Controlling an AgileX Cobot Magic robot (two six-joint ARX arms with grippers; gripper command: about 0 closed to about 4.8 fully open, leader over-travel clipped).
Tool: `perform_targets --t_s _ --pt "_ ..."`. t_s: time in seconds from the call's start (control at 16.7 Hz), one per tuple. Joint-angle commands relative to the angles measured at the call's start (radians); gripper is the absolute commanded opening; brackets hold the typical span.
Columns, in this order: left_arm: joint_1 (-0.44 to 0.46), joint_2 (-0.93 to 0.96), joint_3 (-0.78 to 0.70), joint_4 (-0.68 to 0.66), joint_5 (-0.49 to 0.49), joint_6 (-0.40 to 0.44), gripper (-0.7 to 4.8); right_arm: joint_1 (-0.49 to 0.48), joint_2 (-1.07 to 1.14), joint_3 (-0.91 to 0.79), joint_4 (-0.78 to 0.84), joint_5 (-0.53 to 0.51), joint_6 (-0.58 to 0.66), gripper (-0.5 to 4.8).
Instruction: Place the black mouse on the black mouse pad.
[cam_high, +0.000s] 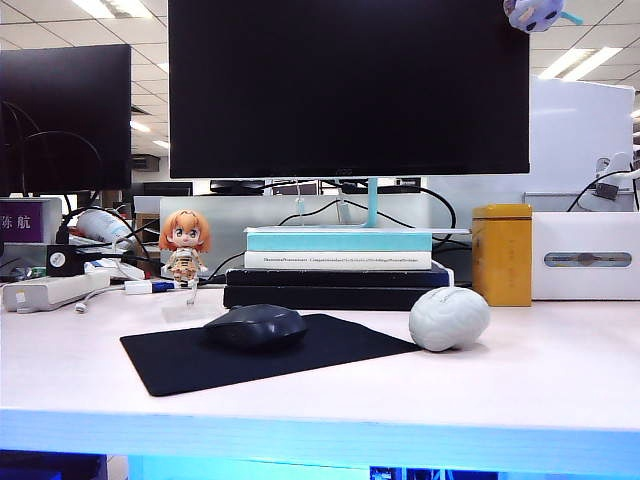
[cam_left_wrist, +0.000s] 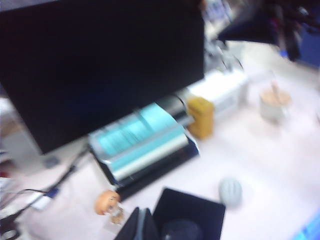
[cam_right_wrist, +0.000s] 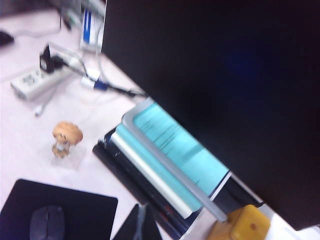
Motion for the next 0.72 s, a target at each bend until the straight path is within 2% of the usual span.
perform_targets --t_s 0.06,0.24,0.48,0.6,0.72 --pt "0.001 -0.115 -0.001 -0.032 -0.078 -0.068 -0.05 0.004 -0.055 -0.016 0.004 -0.087 0.034 -0.03" --pt "0.002 -0.246 -0.073 -0.031 -0.147 -0.071 -0.06 0.024 -0.108 -0.087 0.007 -0.106 0.038 -0.03" --pt "0.002 -0.420 -0.380 0.041 -0.184 -0.155 -0.05 0.093 -0.182 -0.200 -0.025 -0.097 0.055 -0.03" --pt "0.002 -0.523 -0.575 0.208 -0.194 -0.223 -0.06 0.151 -0.247 -0.259 -0.017 -0.035 0.058 -0.03" --pt "0.002 -0.588 -0.738 0.353 -0.256 -0.258 -0.05 0.166 -0.311 -0.326 0.031 -0.014 0.058 -0.03"
